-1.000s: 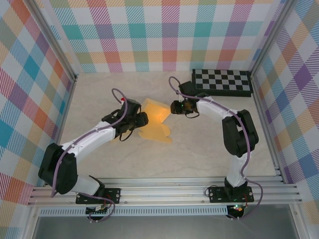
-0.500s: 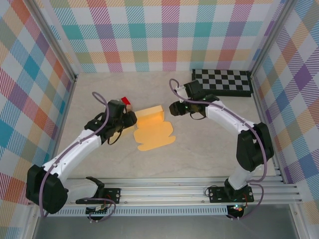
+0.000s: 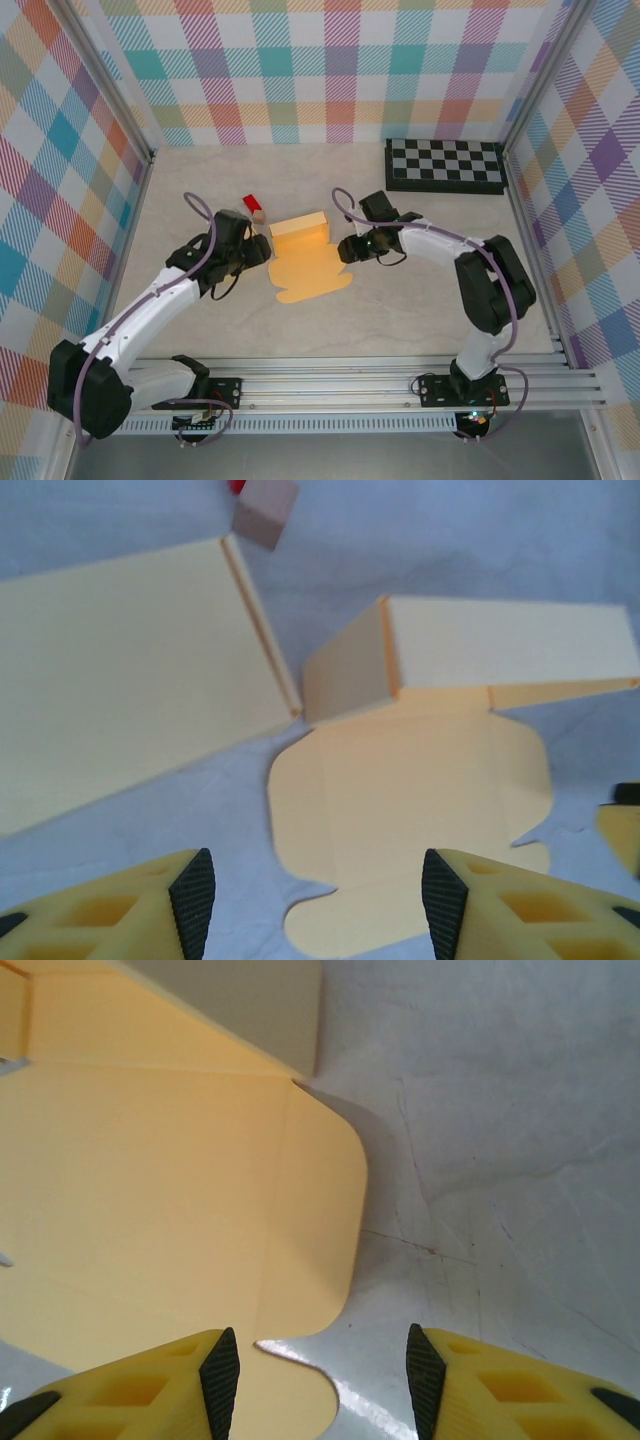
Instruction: Fold the paper box
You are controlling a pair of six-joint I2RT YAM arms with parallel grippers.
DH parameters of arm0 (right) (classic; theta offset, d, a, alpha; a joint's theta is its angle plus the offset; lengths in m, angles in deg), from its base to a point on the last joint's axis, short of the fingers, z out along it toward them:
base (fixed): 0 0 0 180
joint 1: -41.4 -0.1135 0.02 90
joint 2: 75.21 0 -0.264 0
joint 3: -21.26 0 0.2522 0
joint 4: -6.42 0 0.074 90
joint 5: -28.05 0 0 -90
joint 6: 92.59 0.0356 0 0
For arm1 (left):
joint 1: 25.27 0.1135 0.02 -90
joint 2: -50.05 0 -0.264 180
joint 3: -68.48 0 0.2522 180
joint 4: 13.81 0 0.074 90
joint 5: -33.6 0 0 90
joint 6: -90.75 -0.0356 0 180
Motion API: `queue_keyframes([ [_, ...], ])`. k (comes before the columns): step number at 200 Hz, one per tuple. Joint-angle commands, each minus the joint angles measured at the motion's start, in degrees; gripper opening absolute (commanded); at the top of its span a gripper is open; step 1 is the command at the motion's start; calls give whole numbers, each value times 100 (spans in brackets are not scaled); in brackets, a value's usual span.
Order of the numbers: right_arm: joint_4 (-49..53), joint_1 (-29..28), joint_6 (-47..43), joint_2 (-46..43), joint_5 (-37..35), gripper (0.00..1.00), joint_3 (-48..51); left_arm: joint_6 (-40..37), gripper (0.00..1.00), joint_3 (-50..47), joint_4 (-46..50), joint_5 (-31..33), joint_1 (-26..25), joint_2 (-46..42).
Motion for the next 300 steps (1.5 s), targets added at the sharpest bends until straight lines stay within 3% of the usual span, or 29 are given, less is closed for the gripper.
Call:
queue_keyframes([
  [1,-469,53,382,283,144,50,101,-132,59,110,-24,87,34,154],
  [46,-603,130,273,665,693,50,-69,-133,59,-166,-142,95,33,35],
  [83,-877,124,343,771,1333,42,-36,-212,59,-171,-144,204,38,48],
  [116,-720,130,144,937,1678,19,-185,-258,59,-103,-148,287,51,58],
  [137,-445,130,-72,891,1421,0,-294,-310,59,-17,-69,391,60,44],
  [167,508,195,-785,563,1198,0,-710,-410,59,180,138,574,86,-136],
  [242,4453,105,-3238,-366,-1299,0,-3522,-550,60,490,549,930,95,-1009],
  [267,4882,-245,-3959,-645,-2884,0,-4072,-610,60,404,622,820,95,-1248],
  [287,4483,-703,-4972,-899,-4359,0,-3946,-590,60,291,621,725,95,-1458],
  [300,4218,-943,-5580,-976,-4869,0,-3810,-577,60,218,645,710,95,-1585],
])
